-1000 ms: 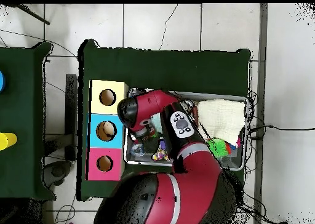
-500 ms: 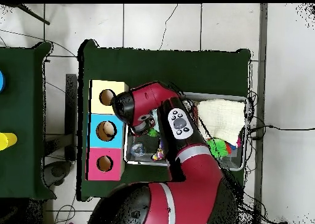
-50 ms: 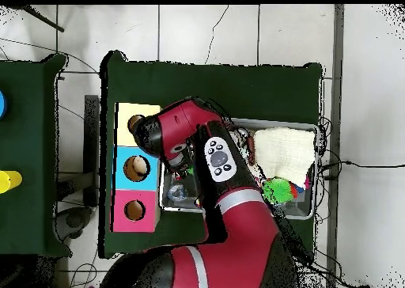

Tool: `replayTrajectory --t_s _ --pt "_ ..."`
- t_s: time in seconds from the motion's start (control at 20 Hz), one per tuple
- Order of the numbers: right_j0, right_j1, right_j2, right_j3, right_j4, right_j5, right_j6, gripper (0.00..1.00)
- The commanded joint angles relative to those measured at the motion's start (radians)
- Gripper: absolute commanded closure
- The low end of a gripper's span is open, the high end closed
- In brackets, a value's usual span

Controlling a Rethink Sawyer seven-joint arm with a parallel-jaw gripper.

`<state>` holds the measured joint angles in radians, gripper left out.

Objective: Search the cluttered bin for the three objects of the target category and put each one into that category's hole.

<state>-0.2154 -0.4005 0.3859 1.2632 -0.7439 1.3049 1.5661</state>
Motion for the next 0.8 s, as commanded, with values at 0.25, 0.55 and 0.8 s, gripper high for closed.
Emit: replayTrajectory --t_s 0.25,0.55,0.8 --pt "-0.041 -0.105 0.031 -0.022 -0.05 0.141 -0.372 1.0" --pt "-0.08 -0.118 0.094 -0.023 0.02 0.142 -0.372 1.0" --pt "-0.1 -0.108 0.122 -0.019 0.042 0.125 -0.354 1.0"
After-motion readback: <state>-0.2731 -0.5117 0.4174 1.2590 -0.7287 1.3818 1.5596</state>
